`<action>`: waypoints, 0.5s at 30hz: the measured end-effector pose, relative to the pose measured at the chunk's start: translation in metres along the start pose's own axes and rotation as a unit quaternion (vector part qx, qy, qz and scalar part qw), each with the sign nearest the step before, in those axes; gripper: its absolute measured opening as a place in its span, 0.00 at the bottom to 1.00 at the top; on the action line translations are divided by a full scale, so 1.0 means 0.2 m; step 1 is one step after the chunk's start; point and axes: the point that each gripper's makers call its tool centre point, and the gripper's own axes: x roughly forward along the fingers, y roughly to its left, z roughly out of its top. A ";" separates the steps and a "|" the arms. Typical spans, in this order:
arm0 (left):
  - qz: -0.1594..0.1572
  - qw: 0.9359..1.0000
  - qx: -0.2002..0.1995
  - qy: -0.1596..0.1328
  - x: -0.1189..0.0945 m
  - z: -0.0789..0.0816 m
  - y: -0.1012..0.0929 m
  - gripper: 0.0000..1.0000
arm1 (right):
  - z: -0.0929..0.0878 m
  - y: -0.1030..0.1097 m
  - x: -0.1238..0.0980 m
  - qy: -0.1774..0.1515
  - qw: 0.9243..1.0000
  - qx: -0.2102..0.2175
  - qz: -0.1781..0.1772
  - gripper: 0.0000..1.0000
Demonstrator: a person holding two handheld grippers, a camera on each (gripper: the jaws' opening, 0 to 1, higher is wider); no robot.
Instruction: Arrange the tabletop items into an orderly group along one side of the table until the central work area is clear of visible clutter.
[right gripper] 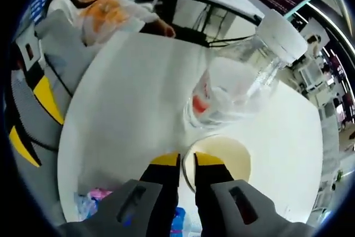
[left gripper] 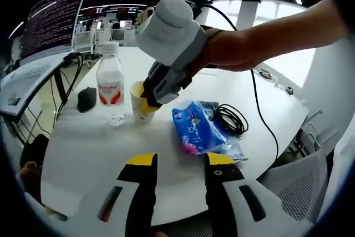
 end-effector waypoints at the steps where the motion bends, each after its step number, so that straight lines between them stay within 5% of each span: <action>1: 0.000 1.000 -0.001 0.000 0.00 0.00 0.00 0.32 | 0.00 0.00 0.00 0.000 1.000 0.000 0.001 0.08; 15: -0.011 1.000 0.008 0.005 0.01 0.00 -0.07 0.32 | 0.01 0.02 -0.14 -0.018 0.999 -0.027 -0.020 0.12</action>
